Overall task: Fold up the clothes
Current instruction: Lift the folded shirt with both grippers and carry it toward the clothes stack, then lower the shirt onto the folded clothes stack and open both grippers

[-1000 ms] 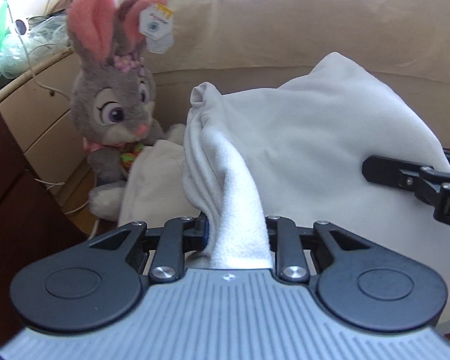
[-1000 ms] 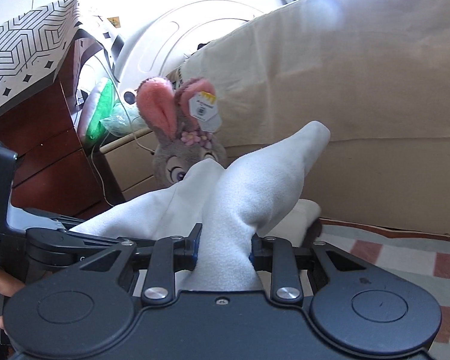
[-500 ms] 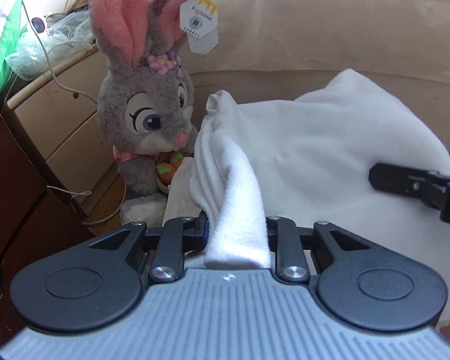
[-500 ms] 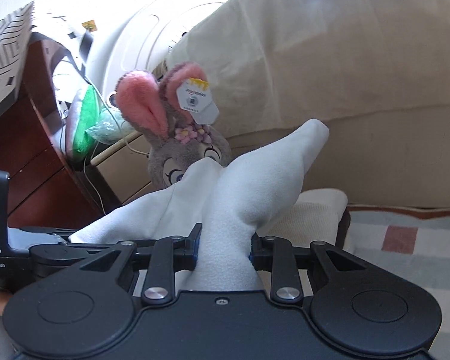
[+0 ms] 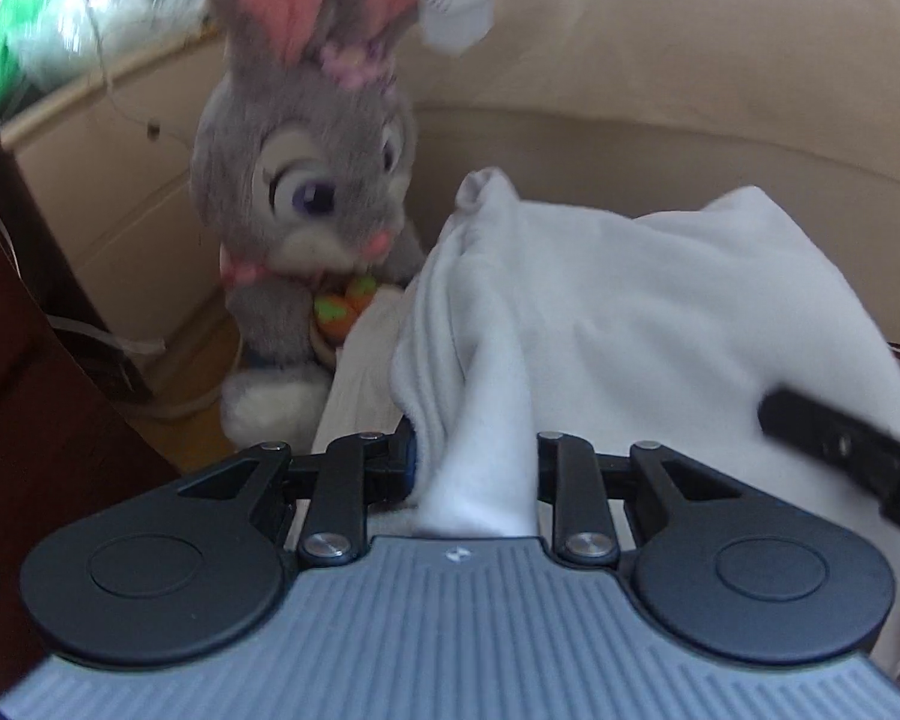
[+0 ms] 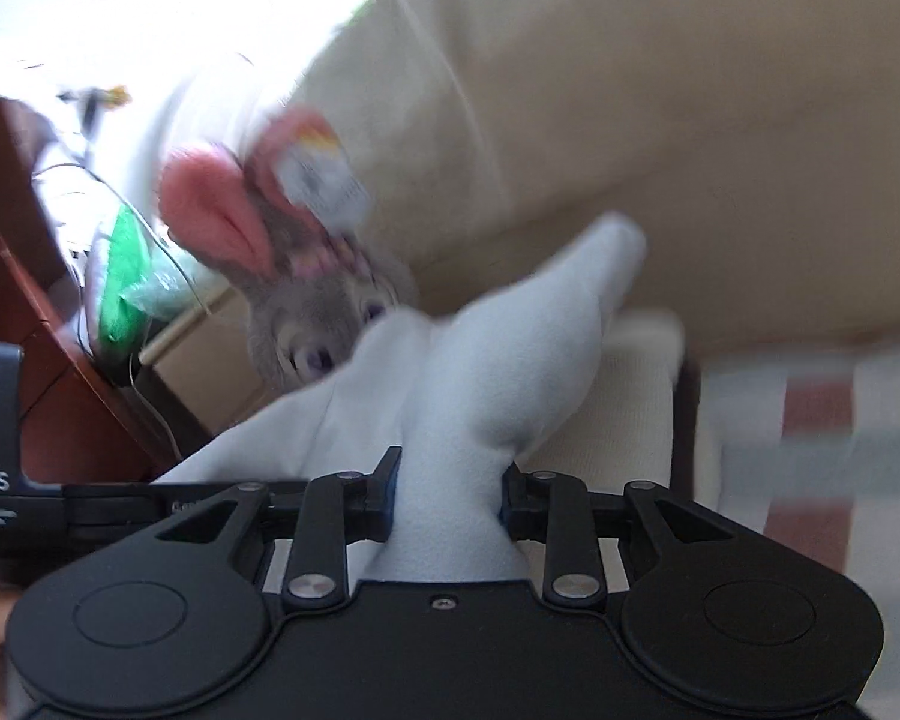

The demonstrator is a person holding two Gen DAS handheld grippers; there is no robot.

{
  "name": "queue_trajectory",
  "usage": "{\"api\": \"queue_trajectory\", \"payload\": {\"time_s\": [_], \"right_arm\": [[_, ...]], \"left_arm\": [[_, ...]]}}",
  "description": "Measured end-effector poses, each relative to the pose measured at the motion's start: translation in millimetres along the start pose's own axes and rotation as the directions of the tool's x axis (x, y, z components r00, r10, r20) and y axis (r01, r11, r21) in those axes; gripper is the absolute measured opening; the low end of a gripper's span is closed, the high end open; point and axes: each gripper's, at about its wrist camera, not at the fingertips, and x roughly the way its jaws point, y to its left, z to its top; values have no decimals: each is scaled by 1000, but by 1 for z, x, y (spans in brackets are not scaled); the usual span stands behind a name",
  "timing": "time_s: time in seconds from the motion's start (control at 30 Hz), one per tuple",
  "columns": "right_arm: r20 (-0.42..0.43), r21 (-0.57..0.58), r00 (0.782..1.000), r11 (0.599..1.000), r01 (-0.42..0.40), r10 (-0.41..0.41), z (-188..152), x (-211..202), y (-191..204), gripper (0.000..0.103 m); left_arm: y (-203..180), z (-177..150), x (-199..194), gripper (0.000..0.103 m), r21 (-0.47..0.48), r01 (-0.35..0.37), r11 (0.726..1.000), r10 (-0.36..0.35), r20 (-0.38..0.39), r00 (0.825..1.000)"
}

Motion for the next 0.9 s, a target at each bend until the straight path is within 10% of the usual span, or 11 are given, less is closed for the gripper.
{"api": "queue_trajectory", "payload": {"time_s": [0.63, 0.73, 0.9], "right_arm": [[-280, 50, 948, 988, -143, 151, -35, -34, -39, 53], [-324, -4, 938, 991, -132, 124, -44, -28, -32, 25], [-313, 323, 889, 918, -230, 333, -29, -33, -32, 21]], "left_arm": [[8, -10, 15, 25, -53, 16, 998, -18, -30, 999], [8, -8, 13, 25, -65, 12, 998, -14, -32, 999], [21, -3, 14, 25, -113, 24, 993, -29, -46, 998]]}}
